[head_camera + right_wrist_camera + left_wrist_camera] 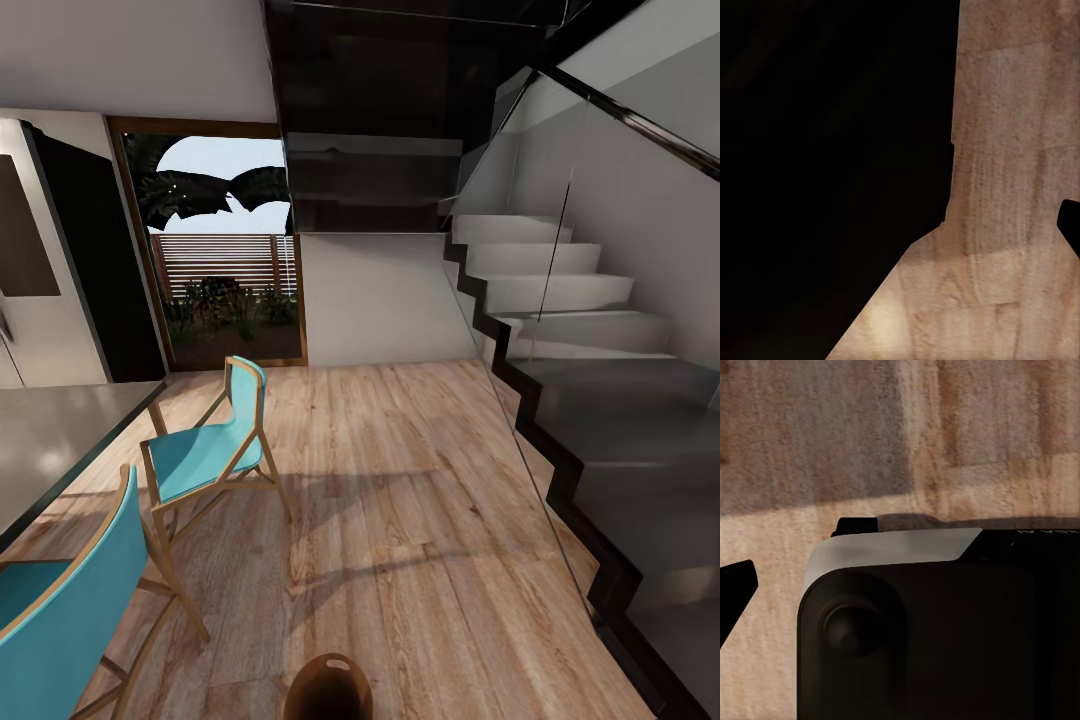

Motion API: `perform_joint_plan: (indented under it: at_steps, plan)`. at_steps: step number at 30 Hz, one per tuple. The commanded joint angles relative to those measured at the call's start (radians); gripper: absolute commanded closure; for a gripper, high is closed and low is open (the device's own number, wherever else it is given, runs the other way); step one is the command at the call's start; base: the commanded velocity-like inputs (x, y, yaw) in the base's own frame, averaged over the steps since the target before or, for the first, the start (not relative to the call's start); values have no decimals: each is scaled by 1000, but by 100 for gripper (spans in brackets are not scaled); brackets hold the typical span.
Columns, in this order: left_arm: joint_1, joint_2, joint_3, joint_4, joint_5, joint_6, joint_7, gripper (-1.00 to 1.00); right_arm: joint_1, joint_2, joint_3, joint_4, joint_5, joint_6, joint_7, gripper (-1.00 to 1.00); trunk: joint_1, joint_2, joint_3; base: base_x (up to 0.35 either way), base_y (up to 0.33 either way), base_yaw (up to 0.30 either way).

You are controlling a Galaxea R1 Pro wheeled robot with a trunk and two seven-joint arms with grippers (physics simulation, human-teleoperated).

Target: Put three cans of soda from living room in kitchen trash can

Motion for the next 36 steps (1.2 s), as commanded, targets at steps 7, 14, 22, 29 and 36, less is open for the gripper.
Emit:
perform_joint_plan:
  at_steps: [7, 14, 22, 29, 36]
  plan:
    - [0, 0, 0, 0, 0, 0, 0, -100, 0, 0, 0, 0, 0, 0, 0, -100, 0, 0, 0, 0, 0, 0]
    - [0, 0, 0, 0, 0, 0, 0, -100, 0, 0, 0, 0, 0, 0, 0, -100, 0, 0, 0, 0, 0, 0]
    - [0, 0, 0, 0, 0, 0, 0, -100, 0, 0, 0, 0, 0, 0, 0, -100, 0, 0, 0, 0, 0, 0]
    - [0, 0, 0, 0, 0, 0, 0, -100, 0, 0, 0, 0, 0, 0, 0, -100, 0, 0, 0, 0, 0, 0]
    - [0, 0, 0, 0, 0, 0, 0, -100, 0, 0, 0, 0, 0, 0, 0, -100, 0, 0, 0, 0, 0, 0]
